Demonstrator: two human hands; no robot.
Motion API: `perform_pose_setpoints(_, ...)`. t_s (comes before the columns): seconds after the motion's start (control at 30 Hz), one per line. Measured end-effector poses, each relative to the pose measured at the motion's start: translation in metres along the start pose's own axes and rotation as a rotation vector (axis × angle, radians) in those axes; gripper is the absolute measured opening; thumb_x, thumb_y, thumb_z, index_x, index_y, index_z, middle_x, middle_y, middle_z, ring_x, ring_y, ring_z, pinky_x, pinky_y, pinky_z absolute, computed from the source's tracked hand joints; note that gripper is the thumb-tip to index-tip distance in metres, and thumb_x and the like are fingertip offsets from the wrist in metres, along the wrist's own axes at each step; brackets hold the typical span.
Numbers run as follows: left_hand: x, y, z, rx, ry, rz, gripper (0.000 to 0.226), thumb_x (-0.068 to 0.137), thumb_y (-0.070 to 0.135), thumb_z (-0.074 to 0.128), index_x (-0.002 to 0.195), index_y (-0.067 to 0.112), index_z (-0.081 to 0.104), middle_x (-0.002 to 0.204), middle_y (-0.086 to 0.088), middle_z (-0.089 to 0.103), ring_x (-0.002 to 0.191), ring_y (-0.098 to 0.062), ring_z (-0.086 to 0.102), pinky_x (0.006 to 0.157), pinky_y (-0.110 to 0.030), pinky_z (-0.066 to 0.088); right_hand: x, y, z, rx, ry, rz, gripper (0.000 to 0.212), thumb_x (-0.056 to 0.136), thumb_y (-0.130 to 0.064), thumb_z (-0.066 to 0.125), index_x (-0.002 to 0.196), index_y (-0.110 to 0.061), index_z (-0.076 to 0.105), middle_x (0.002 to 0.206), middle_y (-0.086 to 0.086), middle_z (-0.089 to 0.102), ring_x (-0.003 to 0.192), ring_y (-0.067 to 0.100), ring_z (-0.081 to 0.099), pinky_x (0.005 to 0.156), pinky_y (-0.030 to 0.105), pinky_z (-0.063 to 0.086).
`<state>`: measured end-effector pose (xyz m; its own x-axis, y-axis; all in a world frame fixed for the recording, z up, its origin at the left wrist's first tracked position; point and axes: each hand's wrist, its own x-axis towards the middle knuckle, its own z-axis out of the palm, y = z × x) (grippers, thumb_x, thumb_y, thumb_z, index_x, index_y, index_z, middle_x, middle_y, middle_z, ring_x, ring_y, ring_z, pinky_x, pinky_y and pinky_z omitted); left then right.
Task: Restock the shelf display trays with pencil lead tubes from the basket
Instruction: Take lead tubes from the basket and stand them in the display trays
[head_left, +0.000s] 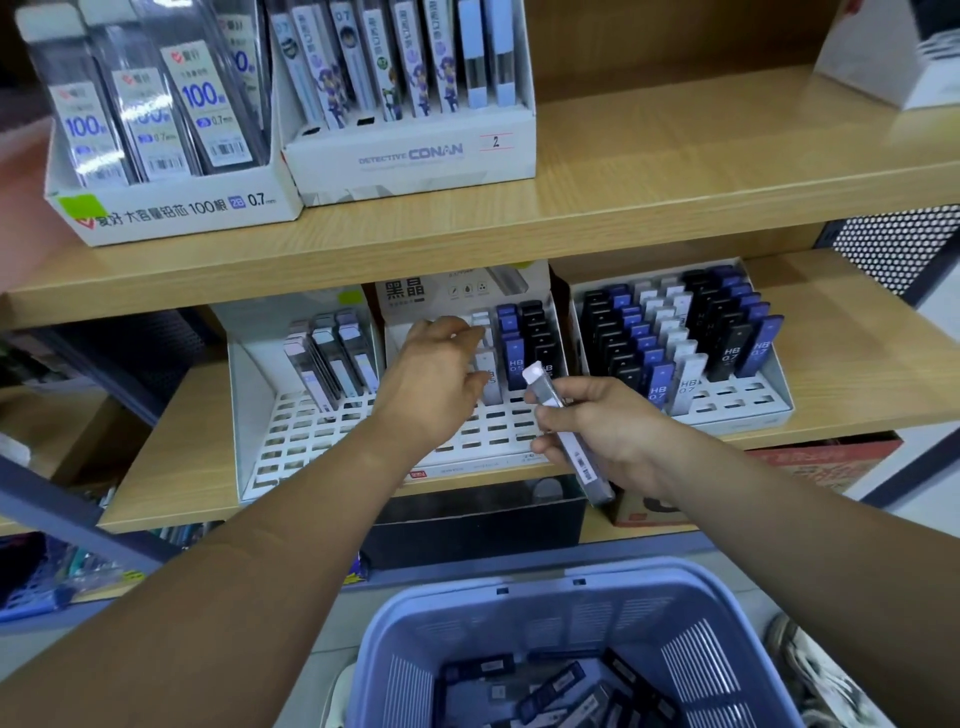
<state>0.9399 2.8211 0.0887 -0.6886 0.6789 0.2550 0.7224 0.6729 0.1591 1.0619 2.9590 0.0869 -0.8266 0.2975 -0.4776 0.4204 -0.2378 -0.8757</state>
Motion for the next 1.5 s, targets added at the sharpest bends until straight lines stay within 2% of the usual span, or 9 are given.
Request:
perform_pose_setpoints(0.13, 0.002, 0.012, -0.016, -0.247, 0.044, -0.056, 0.046, 0.091, 0.016, 0.057, 0.136, 0.015, 0.050, 0.136, -0.006, 0.051, 0.123, -0.023, 0.046, 0.101, -0.027, 0.036, -0.007, -0.008, 0.001, 0.123, -0.072, -0.011, 0.017, 0.086, 0.001, 0.068, 0.101, -0.006, 0.068, 0.081, 0.012, 0.073, 0.067, 0.019, 0.071, 0.064, 0.028, 0.059)
perform_pose_setpoints(0.27, -0.005, 0.032, -0.045, -0.882, -0.178, -0.279, 0.022, 0.094, 0.015, 0.057, 0.113, 0.013, 0.067, 0.099, -0.004, 0.069, 0.078, -0.012, 0.064, 0.073, -0.025, 0.057, -0.012, -0.014, 0.007, 0.115, -0.145, -0.066, 0.017, 0.084, -0.001, 0.070, 0.101, -0.003, 0.071, 0.080, 0.011, 0.074, 0.068, 0.017, 0.071, 0.065, 0.026, 0.059)
perform_pose_setpoints(0.37, -0.018, 0.025, -0.056, -0.874, -0.245, -0.272, 0.023, 0.084, 0.011, 0.071, 0.107, 0.010, 0.068, 0.076, -0.003, 0.064, 0.063, -0.012, 0.063, 0.068, -0.022, 0.058, -0.016, -0.016, 0.016, 0.033, -0.190, -0.100, 0.016, 0.086, -0.006, 0.070, 0.100, -0.001, 0.072, 0.082, 0.013, 0.073, 0.068, 0.016, 0.070, 0.063, 0.024, 0.059)
perform_pose_setpoints(0.53, -0.032, -0.014, -0.079, -0.900, -0.157, -0.414, 0.016, 0.080, 0.007, 0.074, 0.095, 0.012, 0.070, 0.083, -0.010, 0.067, 0.070, -0.021, 0.069, 0.073, -0.027, 0.059, -0.018, -0.015, 0.036, -0.321, -0.286, -0.100, 0.014, 0.093, -0.018, 0.064, 0.097, -0.007, 0.072, 0.076, 0.005, 0.072, 0.062, 0.010, 0.068, 0.053, 0.018, 0.053)
perform_pose_setpoints(0.67, -0.046, -0.063, -0.098, -0.798, -0.023, -0.507, 0.013, 0.085, 0.005, 0.068, 0.092, 0.016, 0.070, 0.088, -0.012, 0.071, 0.076, -0.023, 0.068, 0.082, -0.035, 0.057, -0.014, -0.007, 0.054, -0.663, -0.282, -0.212, 0.010, 0.095, -0.018, 0.063, 0.087, -0.017, 0.068, 0.078, -0.003, 0.069, 0.062, 0.008, 0.065, 0.054, 0.015, 0.047)
perform_pose_setpoints(0.73, -0.054, -0.087, -0.104, -0.647, 0.052, -0.518, 0.008, 0.084, 0.008, 0.071, 0.089, 0.014, 0.071, 0.089, -0.012, 0.071, 0.078, -0.026, 0.067, 0.079, -0.037, 0.057, -0.009, -0.001, 0.062, -0.873, -0.210, -0.343, 0.008, 0.094, -0.018, 0.063, 0.098, -0.020, 0.069, 0.088, -0.007, 0.066, 0.080, 0.009, 0.065, 0.068, 0.015, 0.047)
perform_pose_setpoints(0.83, -0.065, -0.108, -0.106, -0.380, 0.144, -0.458, 0.007, 0.080, 0.019, 0.076, 0.082, 0.018, 0.070, 0.077, 0.000, 0.065, 0.069, -0.011, 0.059, 0.068, -0.025, 0.044, -0.005, 0.005, 0.077, -1.005, -0.162, -0.449, 0.035, 0.096, -0.020, 0.059, 0.130, -0.026, 0.057, 0.109, -0.004, 0.058, 0.096, 0.012, 0.058, 0.082, 0.021, 0.042)
perform_pose_setpoints(0.97, -0.073, -0.116, -0.104, -0.250, 0.227, -0.376, 0.010, 0.079, 0.020, 0.076, 0.088, 0.016, 0.074, 0.080, 0.002, 0.065, 0.074, -0.010, 0.057, 0.072, -0.020, 0.040, 0.003, 0.012, 0.105, -1.126, -0.183, -0.536, 0.049, 0.097, -0.023, 0.055, 0.143, -0.031, 0.043, 0.128, 0.005, 0.049, 0.114, 0.021, 0.053, 0.097, 0.027, 0.041)
perform_pose_setpoints(1.5, -0.070, -0.124, -0.090, -0.088, 0.000, -0.221, 0.026, 0.093, 0.013, 0.059, 0.117, 0.017, 0.067, 0.108, -0.009, 0.070, 0.101, -0.022, 0.064, 0.090, -0.030, 0.050, 0.027, 0.037, 0.133, -1.352, -0.036, -0.692, 0.033, 0.099, -0.025, 0.053, 0.132, -0.024, 0.061, 0.126, 0.006, 0.055, 0.118, 0.024, 0.048, 0.098, 0.026, 0.036)
